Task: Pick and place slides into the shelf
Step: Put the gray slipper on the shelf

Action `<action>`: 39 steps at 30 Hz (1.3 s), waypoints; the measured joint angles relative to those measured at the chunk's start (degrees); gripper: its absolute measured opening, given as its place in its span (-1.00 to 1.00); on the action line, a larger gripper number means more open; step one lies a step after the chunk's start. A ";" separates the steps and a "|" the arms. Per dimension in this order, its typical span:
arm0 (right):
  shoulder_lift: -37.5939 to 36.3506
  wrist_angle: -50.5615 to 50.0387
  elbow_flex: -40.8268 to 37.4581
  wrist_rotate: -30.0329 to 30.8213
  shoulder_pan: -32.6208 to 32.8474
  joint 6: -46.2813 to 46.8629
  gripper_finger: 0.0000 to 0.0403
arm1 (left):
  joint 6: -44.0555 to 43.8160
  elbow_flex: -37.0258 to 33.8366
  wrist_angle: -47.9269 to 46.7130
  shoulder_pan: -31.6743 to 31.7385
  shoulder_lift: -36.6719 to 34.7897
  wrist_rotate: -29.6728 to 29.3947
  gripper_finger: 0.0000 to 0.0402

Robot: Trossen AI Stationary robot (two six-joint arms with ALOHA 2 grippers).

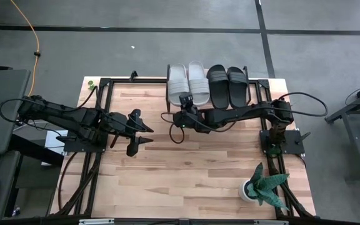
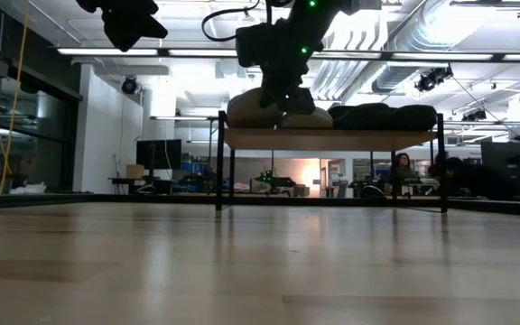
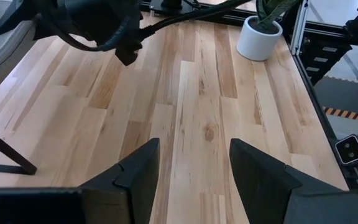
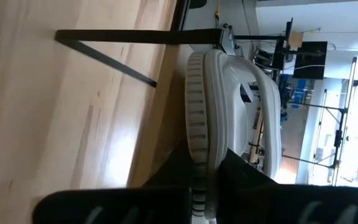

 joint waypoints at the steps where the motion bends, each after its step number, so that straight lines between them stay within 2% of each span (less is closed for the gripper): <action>1: 0.02 -0.14 0.00 0.06 0.00 -0.06 -1.00 | 0.00 0.00 0.02 0.00 0.00 0.00 -0.10; 6: 0.02 -0.32 0.00 -0.65 -0.04 0.35 -1.00 | -0.02 0.01 0.02 0.00 0.00 0.01 -0.10; 10: 0.02 -1.03 0.00 -3.67 -0.28 1.15 -1.00 | -0.02 0.00 0.04 0.00 0.00 0.00 -0.10; 24: 0.02 -2.17 0.00 -5.55 -0.58 3.21 -0.98 | -0.07 0.00 0.10 0.00 0.00 0.01 -0.10; 39: 0.10 -2.21 0.00 -9.68 -0.33 6.25 -0.21 | -0.15 0.00 0.15 0.00 0.00 0.01 -0.10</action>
